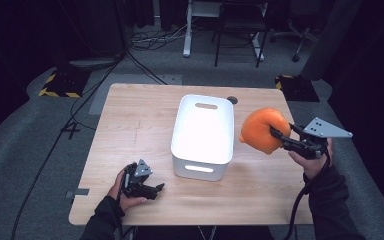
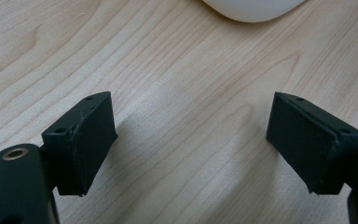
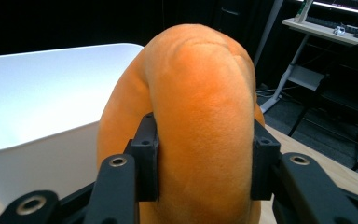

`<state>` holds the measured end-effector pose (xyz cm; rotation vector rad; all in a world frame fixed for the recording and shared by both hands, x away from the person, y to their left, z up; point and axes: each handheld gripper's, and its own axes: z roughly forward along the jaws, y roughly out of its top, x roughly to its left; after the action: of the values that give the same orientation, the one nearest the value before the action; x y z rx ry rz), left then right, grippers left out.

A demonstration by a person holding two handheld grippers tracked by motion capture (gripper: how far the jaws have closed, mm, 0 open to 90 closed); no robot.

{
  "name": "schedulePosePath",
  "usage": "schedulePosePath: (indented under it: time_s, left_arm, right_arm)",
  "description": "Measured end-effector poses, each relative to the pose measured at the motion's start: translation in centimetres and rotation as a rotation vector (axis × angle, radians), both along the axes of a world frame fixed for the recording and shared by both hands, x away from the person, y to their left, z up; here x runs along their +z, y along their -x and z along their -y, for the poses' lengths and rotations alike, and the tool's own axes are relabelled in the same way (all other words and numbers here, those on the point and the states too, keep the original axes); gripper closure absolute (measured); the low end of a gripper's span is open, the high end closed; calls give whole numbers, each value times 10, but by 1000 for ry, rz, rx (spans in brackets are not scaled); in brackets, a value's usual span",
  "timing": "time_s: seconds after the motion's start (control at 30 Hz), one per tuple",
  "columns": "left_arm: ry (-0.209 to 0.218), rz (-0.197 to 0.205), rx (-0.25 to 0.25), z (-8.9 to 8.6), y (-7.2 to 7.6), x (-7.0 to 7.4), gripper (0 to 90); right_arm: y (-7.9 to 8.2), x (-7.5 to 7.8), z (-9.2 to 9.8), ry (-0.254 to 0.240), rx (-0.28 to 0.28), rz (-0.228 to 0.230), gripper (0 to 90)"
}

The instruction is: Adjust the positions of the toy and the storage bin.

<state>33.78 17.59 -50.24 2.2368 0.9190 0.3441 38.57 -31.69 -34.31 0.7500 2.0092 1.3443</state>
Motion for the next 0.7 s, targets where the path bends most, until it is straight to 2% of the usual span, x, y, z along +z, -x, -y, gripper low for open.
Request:
schedulePosePath:
  time_s: [0.7]
  left_arm:
    - [-1, -4, 2, 0, 0, 0, 158]
  right_arm:
    - [-13, 19, -23, -17, 33, 22, 572]
